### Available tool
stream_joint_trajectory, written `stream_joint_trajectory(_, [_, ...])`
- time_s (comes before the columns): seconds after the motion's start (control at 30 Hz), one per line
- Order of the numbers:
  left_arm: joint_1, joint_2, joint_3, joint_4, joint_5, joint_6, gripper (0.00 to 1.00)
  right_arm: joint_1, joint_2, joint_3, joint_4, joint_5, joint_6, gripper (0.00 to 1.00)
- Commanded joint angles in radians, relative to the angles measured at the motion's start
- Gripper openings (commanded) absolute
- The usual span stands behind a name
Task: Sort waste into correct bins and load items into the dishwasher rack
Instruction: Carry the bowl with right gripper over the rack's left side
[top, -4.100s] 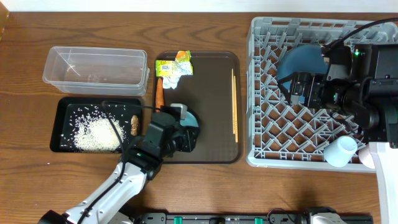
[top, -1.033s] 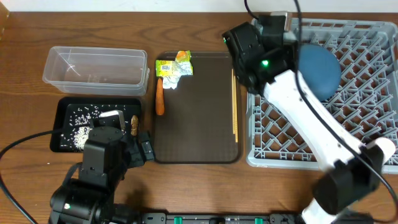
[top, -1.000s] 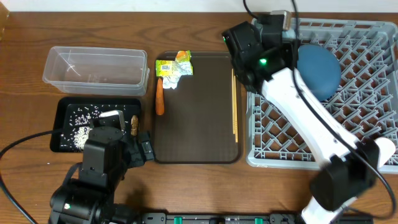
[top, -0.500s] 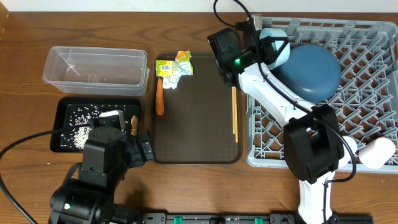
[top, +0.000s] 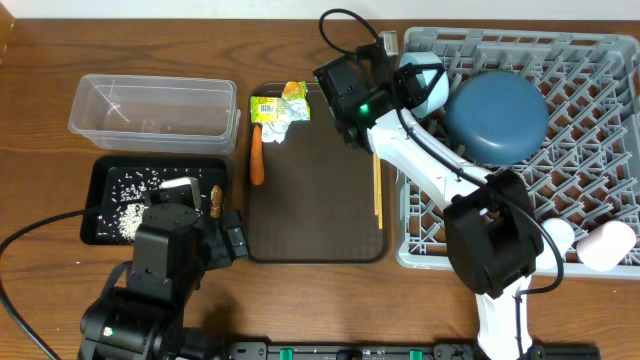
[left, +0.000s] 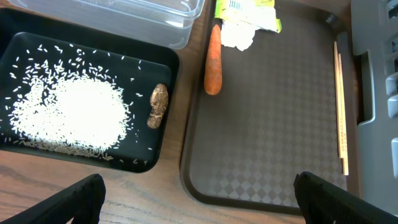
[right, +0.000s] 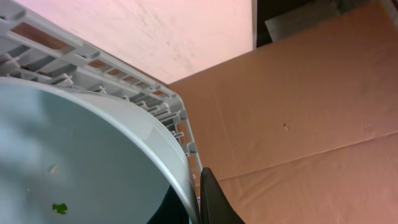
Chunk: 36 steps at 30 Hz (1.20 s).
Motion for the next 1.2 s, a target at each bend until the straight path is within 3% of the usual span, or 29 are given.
stream_joint_trajectory(0.0, [0.005, 0.000, 0.019, -0.004, 0.001, 0.000, 0.98, -0.028, 0.011, 0.000, -0.010, 0.032, -0.015, 0.01])
stream_joint_trajectory(0.27, [0.005, 0.000, 0.019, -0.004, 0.001, 0.000, 0.98, -0.096, 0.011, 0.000, -0.074, 0.012, -0.011, 0.01])
stream_joint_trajectory(0.43, [0.005, 0.000, 0.019, -0.003, 0.001, 0.000, 0.98, -0.100, 0.011, -0.003, -0.134, -0.072, -0.003, 0.01])
stream_joint_trajectory(0.9, [0.005, 0.000, 0.019, -0.004, 0.001, 0.000, 0.98, -0.106, 0.011, -0.079, -0.166, -0.071, 0.012, 0.01])
stream_joint_trajectory(1.17, [0.005, 0.000, 0.019, -0.004, 0.001, 0.000, 0.98, -0.114, 0.010, -0.082, -0.179, 0.044, 0.003, 0.01])
